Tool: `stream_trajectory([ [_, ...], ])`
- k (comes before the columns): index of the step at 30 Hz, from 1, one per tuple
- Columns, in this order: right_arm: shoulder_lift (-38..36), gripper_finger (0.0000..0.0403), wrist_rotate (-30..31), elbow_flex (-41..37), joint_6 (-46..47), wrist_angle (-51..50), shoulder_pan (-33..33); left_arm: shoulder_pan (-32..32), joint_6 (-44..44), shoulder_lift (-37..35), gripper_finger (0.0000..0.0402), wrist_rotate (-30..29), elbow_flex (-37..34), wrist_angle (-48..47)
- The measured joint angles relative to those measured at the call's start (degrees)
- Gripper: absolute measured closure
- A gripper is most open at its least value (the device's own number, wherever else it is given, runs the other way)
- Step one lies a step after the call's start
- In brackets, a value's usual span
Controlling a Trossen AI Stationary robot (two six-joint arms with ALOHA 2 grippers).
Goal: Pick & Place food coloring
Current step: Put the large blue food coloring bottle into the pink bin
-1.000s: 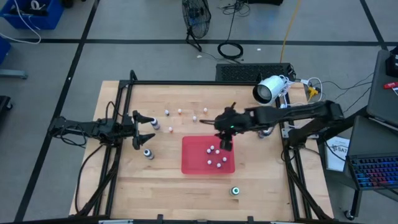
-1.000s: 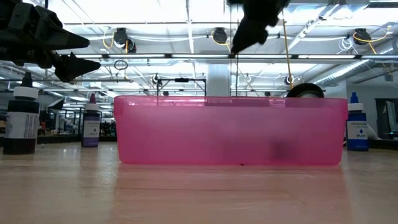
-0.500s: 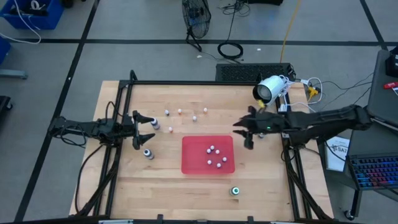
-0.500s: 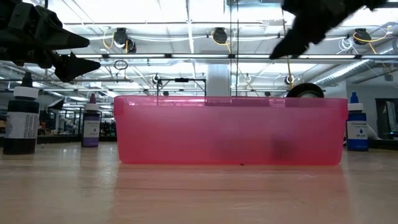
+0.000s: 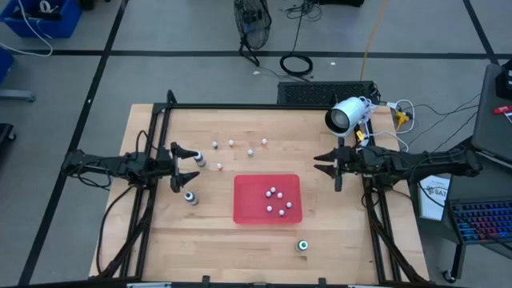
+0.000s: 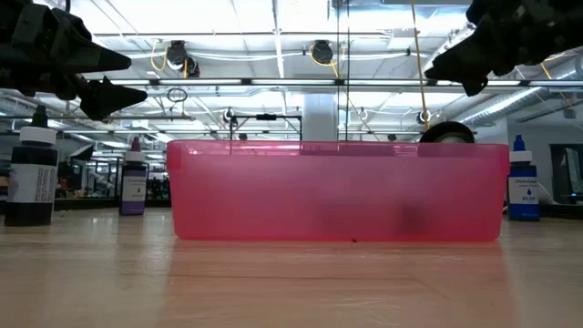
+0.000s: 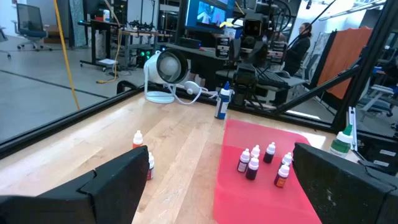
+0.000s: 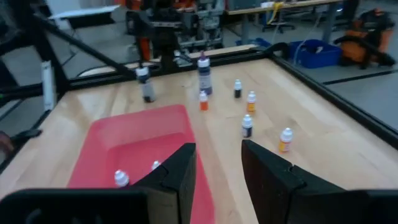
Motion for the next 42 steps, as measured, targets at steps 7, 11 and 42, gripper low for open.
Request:
stream_trajectory([
  [7, 8.84, 0.0295, 11.2, 17.71, 7.03, -27.34, 3.23, 0.02, 0.0, 0.0, 0.0009, 0.0, 0.0, 0.01],
  [11, 20.96, 0.0316, 11.3, 31.34, 22.51, -55.61, 2.37, 0.0, -0.01, 0.0, 0.0009, 0.0, 0.0, 0.0],
  [42, 41.86, 0.0157, -6.39, 29.35, 27.37, -71.91, -15.82, 0.01, -0.01, 0.0, 0.0009, 0.0, 0.0, 0.02],
])
